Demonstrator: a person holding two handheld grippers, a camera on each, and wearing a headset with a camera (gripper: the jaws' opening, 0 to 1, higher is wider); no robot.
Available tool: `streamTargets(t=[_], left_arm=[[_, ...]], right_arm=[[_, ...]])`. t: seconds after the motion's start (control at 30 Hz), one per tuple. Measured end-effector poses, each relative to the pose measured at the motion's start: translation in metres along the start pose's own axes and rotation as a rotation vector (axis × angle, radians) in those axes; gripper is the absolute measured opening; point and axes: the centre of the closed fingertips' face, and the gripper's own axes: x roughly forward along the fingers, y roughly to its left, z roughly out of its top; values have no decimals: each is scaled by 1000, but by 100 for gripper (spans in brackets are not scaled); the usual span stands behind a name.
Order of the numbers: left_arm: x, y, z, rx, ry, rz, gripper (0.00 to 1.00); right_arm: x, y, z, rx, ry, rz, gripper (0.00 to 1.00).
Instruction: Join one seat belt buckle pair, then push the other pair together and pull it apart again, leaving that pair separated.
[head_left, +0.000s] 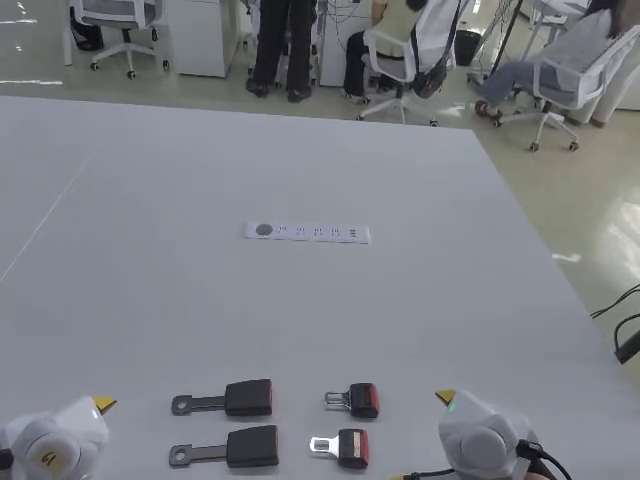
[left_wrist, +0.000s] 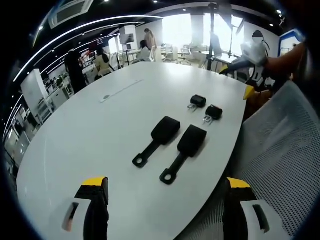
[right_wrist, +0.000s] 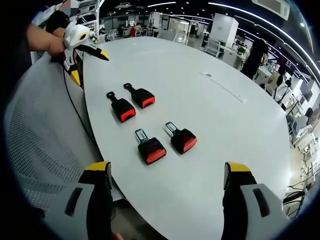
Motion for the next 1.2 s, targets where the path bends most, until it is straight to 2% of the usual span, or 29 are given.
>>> streamTargets(t=[0.83, 0.93, 1.0, 1.07, 1.2], left_arm=[[0, -2, 0, 1, 6, -6, 98], [0, -4, 0, 10, 8, -13, 97], [0, -4, -3, 54, 28, -17, 96], [1, -8, -4, 46, 35, -29, 97], [2, -6, -4, 45, 33, -28, 96]], right_arm=[[3, 2, 0, -2, 4, 6, 92], [3, 2, -1, -2, 4, 7, 92], [3, 2, -1, 0, 5, 8, 92], [3, 3, -2, 1, 6, 9, 92], [3, 4, -2, 2, 7, 12, 92]])
